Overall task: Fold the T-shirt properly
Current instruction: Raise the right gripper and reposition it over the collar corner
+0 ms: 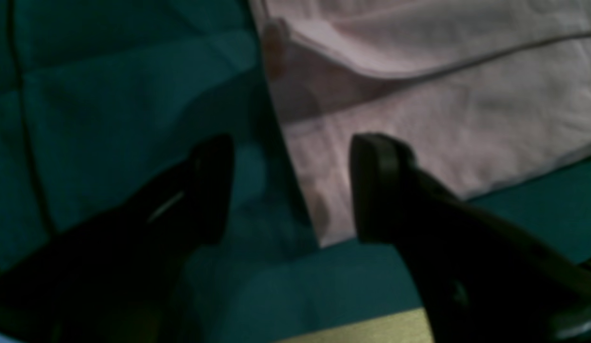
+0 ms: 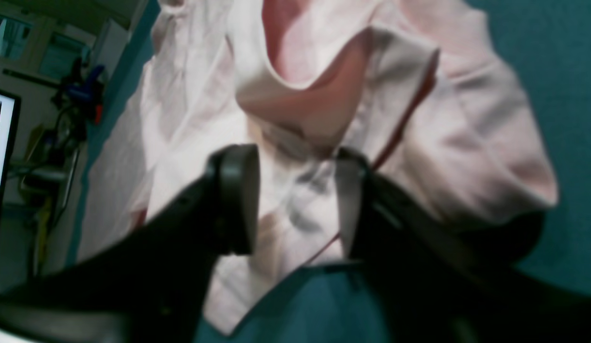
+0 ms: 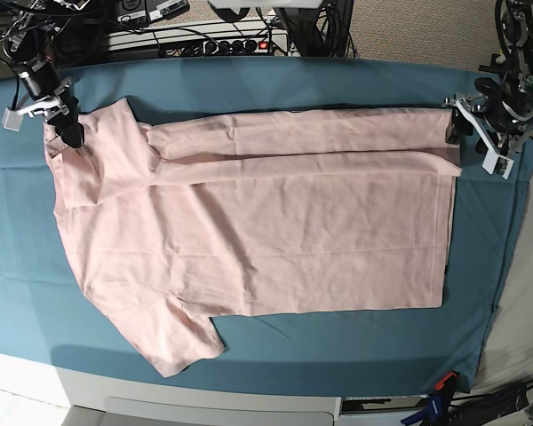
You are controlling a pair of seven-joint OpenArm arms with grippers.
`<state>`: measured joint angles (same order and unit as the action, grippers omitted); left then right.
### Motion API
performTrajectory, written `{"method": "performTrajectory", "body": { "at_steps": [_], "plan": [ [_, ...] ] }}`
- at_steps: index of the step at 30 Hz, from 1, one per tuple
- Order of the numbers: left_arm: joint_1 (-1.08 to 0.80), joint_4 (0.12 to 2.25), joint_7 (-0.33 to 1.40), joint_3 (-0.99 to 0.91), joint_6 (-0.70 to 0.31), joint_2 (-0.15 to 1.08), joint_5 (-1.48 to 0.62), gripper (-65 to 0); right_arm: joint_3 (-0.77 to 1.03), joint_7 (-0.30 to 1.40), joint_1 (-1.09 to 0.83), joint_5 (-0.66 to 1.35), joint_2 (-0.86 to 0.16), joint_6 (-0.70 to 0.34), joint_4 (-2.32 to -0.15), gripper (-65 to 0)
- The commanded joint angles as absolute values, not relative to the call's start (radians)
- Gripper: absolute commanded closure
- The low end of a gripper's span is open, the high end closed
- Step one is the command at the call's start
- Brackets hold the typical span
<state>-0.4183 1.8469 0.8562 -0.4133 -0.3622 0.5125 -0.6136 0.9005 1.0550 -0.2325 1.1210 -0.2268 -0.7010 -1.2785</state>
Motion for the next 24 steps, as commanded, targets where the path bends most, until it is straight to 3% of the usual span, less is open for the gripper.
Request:
{"method": "performTrajectory", "body": {
  "at_steps": [1, 4, 17, 18, 22, 24],
  "plan": [
    [-0.416, 1.861, 0.841, -0.422, -0.363, 0.529, -0.625, -38.6, 0.902, 1.067, -0.232, 1.109, -0.235, -0.698, -1.290, -17.6],
    [-0.416, 1.861, 0.841, -0.422, -0.363, 0.529, -0.625, -38.6, 0.902, 1.070, -0.232, 1.105, -0.235, -0.698, -1.290, -0.6],
    [-0.416, 1.861, 0.841, -0.422, -0.363, 0.529, -0.624, -38.4, 0.902, 1.109, -0.173, 1.110, -0.236, -0.698, -1.290, 0.0],
    [-0.416, 1.861, 0.841, -0.422, -0.363, 0.529, -0.624, -38.4, 0.903, 1.108, -0.168, 1.109, -0.236, -0.698, -1.290, -1.3],
    [-0.416, 1.861, 0.841, -0.422, -0.363, 0.529, -0.624, -38.4, 0.903, 1.106, -0.152, 1.106, -0.242, -0.698, -1.290, -19.4],
    [-0.416, 1.861, 0.841, -0.422, -0.363, 0.529, -0.624, -38.4, 0.903, 1.106, -0.147, 1.107, -0.249, -0.698, -1.290, -20.2]
  ]
}}
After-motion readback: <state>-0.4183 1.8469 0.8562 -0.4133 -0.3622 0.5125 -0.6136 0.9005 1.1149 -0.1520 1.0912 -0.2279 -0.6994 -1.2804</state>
